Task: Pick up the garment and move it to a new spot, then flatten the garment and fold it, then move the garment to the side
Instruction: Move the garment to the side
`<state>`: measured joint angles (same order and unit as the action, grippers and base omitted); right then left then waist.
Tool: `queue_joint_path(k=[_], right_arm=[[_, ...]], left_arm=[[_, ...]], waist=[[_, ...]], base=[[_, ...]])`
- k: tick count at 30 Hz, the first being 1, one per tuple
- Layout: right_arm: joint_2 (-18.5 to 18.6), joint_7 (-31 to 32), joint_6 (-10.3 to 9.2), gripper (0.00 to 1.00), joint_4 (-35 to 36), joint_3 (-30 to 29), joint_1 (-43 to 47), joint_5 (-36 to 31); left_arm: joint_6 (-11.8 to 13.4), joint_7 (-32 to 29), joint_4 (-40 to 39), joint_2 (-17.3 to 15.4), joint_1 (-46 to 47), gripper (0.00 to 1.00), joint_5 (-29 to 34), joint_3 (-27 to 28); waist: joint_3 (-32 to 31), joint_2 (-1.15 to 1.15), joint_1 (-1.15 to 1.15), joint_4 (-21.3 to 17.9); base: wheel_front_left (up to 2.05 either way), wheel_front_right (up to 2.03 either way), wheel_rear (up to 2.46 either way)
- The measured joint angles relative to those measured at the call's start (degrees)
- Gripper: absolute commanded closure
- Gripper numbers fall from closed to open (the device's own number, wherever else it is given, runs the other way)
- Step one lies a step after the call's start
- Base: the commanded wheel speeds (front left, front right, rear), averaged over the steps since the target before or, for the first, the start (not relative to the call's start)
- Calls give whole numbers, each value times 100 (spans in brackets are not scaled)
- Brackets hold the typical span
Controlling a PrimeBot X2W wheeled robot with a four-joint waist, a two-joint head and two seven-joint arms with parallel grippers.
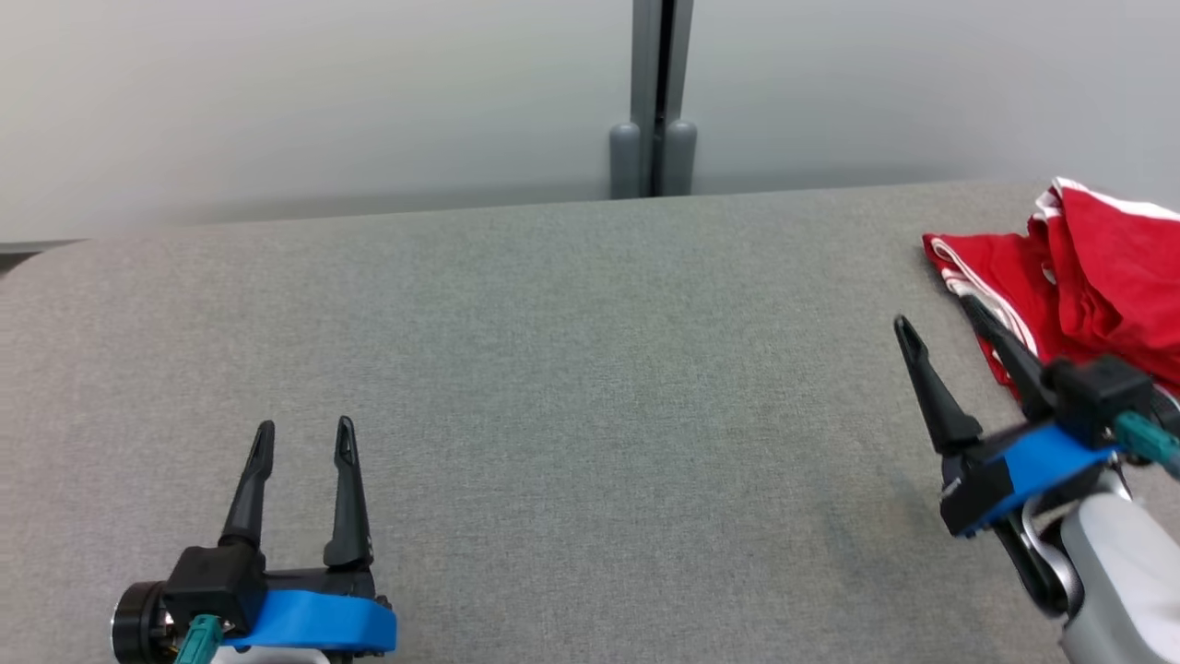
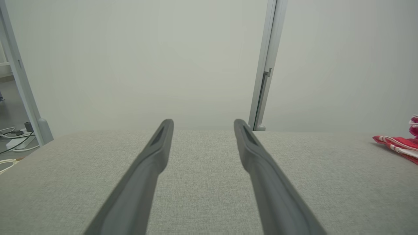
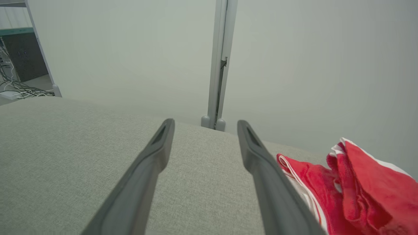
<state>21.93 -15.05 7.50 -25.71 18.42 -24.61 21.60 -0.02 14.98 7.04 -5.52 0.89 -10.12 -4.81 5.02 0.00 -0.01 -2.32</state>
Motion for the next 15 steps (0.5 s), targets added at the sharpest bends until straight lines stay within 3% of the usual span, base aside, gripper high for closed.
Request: queue_joint_path(k=[8,15], right_arm=[[-415,0,0,0,734,-993,1267,-337],[-1028,188,0,0,1329,-1584,1907,-619]], left_arm=[[-80,1,181,44,-61,0,-33,-48],[-104,1,301,51,-65,0,-31,-22]], waist=[[-161,0,0,154],[-211,0,0,192]], base=[[0,0,0],[0,0,0]])
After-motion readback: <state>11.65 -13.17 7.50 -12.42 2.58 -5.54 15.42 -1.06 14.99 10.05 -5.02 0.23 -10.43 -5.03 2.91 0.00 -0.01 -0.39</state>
